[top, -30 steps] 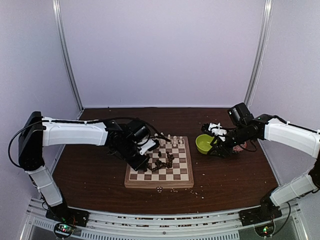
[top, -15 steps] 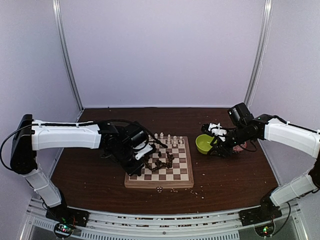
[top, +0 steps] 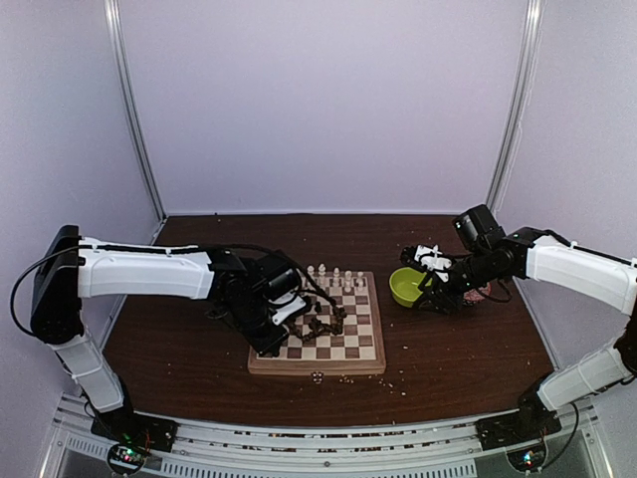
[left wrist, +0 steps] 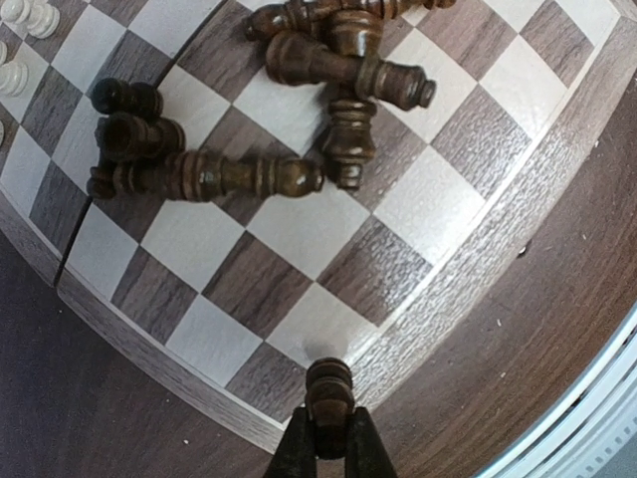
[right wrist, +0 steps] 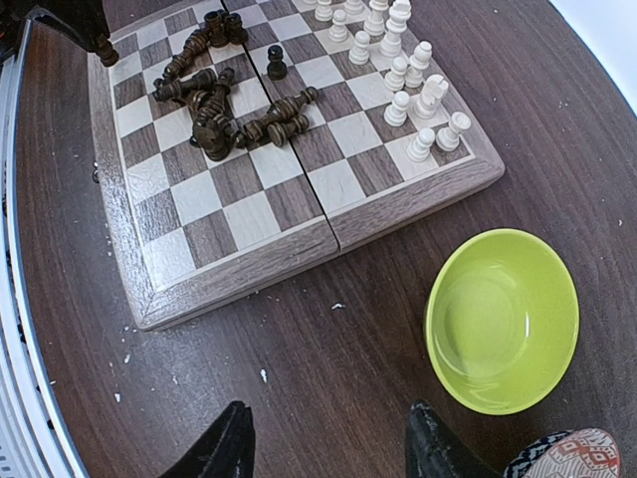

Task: Set up the chess pieces on the board
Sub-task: Place the knight at g8.

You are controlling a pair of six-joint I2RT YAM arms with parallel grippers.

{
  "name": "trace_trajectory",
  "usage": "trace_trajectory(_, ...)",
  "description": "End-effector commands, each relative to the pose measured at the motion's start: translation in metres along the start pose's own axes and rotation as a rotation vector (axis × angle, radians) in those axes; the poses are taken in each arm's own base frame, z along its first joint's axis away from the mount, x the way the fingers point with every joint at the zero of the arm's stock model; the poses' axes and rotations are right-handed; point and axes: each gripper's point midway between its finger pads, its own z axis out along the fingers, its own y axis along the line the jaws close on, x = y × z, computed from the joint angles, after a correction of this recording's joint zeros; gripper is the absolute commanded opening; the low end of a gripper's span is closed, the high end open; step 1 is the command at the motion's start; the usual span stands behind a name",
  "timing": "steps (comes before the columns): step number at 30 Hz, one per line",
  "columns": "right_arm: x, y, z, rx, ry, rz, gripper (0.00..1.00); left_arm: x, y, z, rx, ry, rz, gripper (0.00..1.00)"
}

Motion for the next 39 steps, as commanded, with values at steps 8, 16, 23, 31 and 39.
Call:
trace_trajectory(8,0.005,0.001,0.002,0.007,0.023,-0.009,0.52,-0.016,-0.004,0.002,-0.003,-0.025,0.021,0.02)
trace_trajectory(16,0.006,0.002,0.003,0.003,0.028,-0.011,0.52,-0.015,-0.004,0.008,-0.017,-0.010,0.026,0.03)
trace_trajectory(23,0.007,0.002,0.004,0.000,0.033,-0.013,0.52,-0.015,-0.002,0.009,-0.032,-0.010,0.025,0.17)
trace_trajectory(31,0.006,0.002,0.005,0.000,0.035,-0.014,0.52,-0.014,-0.003,0.012,-0.034,-0.003,0.029,0.14)
trace_trajectory(39,0.007,0.003,0.005,-0.003,0.040,-0.015,0.52,-0.017,-0.003,0.014,-0.034,-0.011,0.027,0.12)
